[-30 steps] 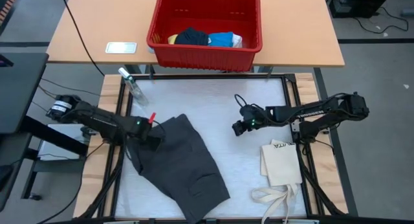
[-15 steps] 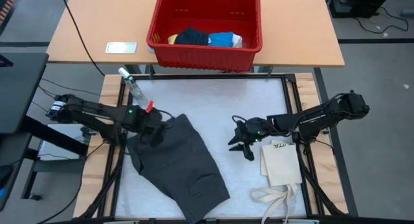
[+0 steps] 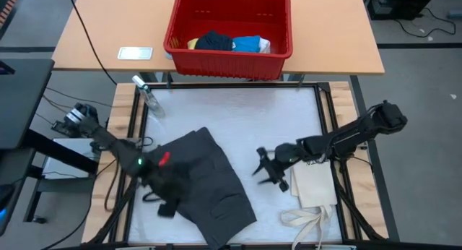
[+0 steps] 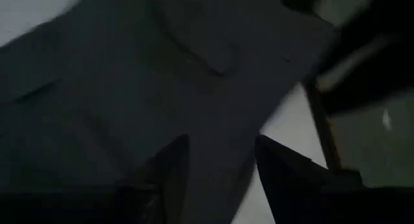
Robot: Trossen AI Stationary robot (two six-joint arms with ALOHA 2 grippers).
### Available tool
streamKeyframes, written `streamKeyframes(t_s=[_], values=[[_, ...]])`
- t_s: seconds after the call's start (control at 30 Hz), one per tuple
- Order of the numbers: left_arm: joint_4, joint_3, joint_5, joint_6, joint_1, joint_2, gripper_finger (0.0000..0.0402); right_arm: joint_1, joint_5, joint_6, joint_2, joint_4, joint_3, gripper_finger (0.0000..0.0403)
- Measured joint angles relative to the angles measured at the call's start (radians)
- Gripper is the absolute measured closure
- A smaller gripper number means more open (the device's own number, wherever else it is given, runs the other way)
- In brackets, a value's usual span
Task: Fold laundry
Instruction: Fold the dark blue shorts
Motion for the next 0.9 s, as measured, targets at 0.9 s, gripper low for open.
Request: streamKeyframes(t_s=[0.9], values=[[0.428, 0.001, -0.116, 0.437, -0.14, 0.472, 0.0114, 0.19, 0.229, 0.418, 0.3, -0.256, 0.283, 0.0217]])
